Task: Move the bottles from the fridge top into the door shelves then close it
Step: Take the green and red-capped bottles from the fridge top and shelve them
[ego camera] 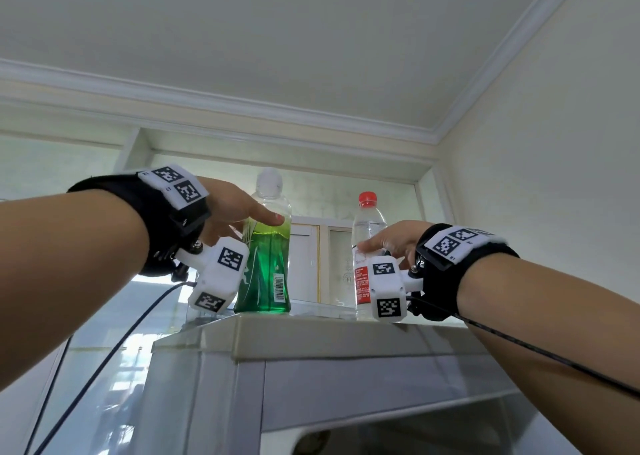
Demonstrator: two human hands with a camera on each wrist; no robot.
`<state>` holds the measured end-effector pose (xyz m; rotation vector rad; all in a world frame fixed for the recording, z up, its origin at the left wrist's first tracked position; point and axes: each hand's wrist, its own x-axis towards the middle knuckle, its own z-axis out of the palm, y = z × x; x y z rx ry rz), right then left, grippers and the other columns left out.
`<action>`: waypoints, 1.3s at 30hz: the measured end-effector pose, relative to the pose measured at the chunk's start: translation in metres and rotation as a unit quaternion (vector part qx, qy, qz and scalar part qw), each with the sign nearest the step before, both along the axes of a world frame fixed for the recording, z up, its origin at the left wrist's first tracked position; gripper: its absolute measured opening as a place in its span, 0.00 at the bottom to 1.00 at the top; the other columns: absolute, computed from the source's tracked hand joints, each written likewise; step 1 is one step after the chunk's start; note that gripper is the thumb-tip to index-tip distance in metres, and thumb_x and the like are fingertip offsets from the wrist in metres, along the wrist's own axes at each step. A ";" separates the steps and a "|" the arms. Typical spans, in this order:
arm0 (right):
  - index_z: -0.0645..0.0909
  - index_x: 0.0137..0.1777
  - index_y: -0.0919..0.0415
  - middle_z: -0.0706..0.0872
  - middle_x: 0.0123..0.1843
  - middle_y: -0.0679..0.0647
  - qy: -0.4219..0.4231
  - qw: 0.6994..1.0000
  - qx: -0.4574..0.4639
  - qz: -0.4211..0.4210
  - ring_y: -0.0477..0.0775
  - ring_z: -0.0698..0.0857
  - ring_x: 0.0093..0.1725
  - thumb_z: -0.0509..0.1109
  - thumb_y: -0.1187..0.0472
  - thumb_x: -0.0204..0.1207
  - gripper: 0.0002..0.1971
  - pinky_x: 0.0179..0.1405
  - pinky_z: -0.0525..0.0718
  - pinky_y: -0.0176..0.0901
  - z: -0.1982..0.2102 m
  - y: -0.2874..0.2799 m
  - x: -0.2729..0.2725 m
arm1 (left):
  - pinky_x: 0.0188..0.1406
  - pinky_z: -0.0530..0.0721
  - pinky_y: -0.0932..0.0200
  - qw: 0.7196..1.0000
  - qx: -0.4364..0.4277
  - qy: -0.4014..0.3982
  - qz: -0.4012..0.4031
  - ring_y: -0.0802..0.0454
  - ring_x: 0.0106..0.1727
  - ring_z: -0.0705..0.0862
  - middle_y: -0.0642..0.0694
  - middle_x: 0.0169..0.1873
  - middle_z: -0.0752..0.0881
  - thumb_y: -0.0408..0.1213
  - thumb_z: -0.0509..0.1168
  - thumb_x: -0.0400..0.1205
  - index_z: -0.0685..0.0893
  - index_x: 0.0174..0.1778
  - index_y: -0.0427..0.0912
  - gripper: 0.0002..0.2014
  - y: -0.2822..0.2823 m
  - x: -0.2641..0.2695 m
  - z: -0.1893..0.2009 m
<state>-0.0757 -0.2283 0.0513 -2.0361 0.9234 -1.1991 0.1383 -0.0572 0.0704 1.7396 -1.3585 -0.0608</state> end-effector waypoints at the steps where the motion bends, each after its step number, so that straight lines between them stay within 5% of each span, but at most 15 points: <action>1: 0.79 0.43 0.58 0.83 0.49 0.55 -0.002 1.000 -0.008 -0.006 0.57 0.84 0.52 0.77 0.58 0.73 0.09 0.61 0.85 0.53 0.000 0.001 -0.001 | 0.60 0.84 0.32 1.000 -0.005 0.006 -0.004 0.35 0.61 0.87 0.35 0.66 0.84 0.52 0.84 0.45 0.78 0.70 0.40 0.55 0.001 0.000 0.001; 4: 0.80 0.57 0.65 0.86 0.50 0.59 -0.015 0.999 -0.020 -0.044 0.61 0.87 0.49 0.79 0.50 0.69 0.23 0.55 0.87 0.56 -0.001 0.015 -0.011 | 0.60 0.85 0.34 0.999 -0.042 -0.016 -0.002 0.36 0.59 0.88 0.36 0.64 0.86 0.54 0.83 0.44 0.80 0.67 0.40 0.52 0.011 -0.007 0.003; 9: 0.80 0.61 0.66 0.90 0.50 0.61 -0.122 0.990 -0.059 -0.046 0.62 0.90 0.47 0.81 0.50 0.66 0.28 0.54 0.88 0.59 -0.004 0.044 -0.040 | 0.63 0.83 0.34 0.987 -0.159 -0.030 -0.022 0.36 0.59 0.86 0.39 0.62 0.85 0.46 0.75 0.71 0.79 0.48 0.46 0.16 0.052 -0.047 0.004; 11: 0.81 0.61 0.64 0.91 0.51 0.61 -0.170 0.981 -0.085 -0.046 0.62 0.90 0.48 0.81 0.53 0.66 0.26 0.54 0.87 0.61 -0.011 0.055 -0.054 | 0.64 0.83 0.35 0.980 -0.194 -0.036 -0.036 0.39 0.56 0.87 0.42 0.56 0.87 0.46 0.74 0.74 0.79 0.43 0.48 0.11 0.063 -0.061 0.002; 18: 0.77 0.53 0.58 0.89 0.50 0.57 -0.179 0.978 -0.103 -0.017 0.59 0.88 0.49 0.79 0.57 0.69 0.17 0.58 0.85 0.64 -0.038 0.115 -0.117 | 0.60 0.84 0.41 0.978 -0.190 -0.043 -0.074 0.44 0.54 0.88 0.43 0.55 0.89 0.53 0.71 0.74 0.83 0.62 0.45 0.23 0.084 -0.127 -0.010; 21: 0.76 0.44 0.54 0.86 0.44 0.53 -0.154 0.983 -0.102 -0.013 0.54 0.85 0.44 0.76 0.58 0.73 0.10 0.48 0.85 0.54 -0.047 0.146 -0.143 | 0.59 0.84 0.41 0.979 -0.172 -0.053 -0.098 0.43 0.54 0.89 0.43 0.55 0.90 0.53 0.72 0.74 0.83 0.62 0.44 0.24 0.092 -0.160 -0.018; 25: 0.80 0.53 0.54 0.89 0.49 0.52 -0.118 0.988 -0.092 -0.040 0.55 0.87 0.48 0.76 0.53 0.73 0.12 0.39 0.87 0.50 -0.064 0.185 -0.180 | 0.55 0.86 0.43 0.977 -0.150 -0.062 -0.136 0.43 0.55 0.88 0.43 0.58 0.88 0.55 0.73 0.71 0.83 0.62 0.45 0.26 0.091 -0.199 -0.037; 32: 0.78 0.69 0.54 0.90 0.58 0.51 -0.041 0.990 -0.059 -0.118 0.55 0.88 0.55 0.76 0.48 0.71 0.27 0.42 0.89 0.52 -0.119 0.230 -0.258 | 0.27 0.86 0.60 0.963 -0.061 -0.038 -0.258 0.52 0.45 0.87 0.50 0.50 0.90 0.49 0.69 0.78 0.84 0.58 0.47 0.15 0.081 -0.275 -0.108; 37: 0.77 0.67 0.54 0.90 0.57 0.51 -0.029 0.983 -0.025 -0.181 0.54 0.88 0.54 0.78 0.50 0.70 0.26 0.42 0.87 0.47 -0.159 0.254 -0.308 | 0.42 0.87 0.51 0.938 -0.022 0.015 -0.345 0.48 0.52 0.86 0.50 0.55 0.89 0.46 0.71 0.77 0.84 0.48 0.49 0.08 0.073 -0.326 -0.151; 39: 0.76 0.67 0.53 0.90 0.57 0.52 -0.021 0.978 -0.008 -0.209 0.54 0.88 0.56 0.78 0.51 0.70 0.27 0.45 0.83 0.48 -0.173 0.260 -0.327 | 0.37 0.88 0.54 0.927 0.009 0.039 -0.372 0.49 0.51 0.87 0.47 0.59 0.90 0.47 0.72 0.75 0.86 0.56 0.45 0.16 0.067 -0.343 -0.166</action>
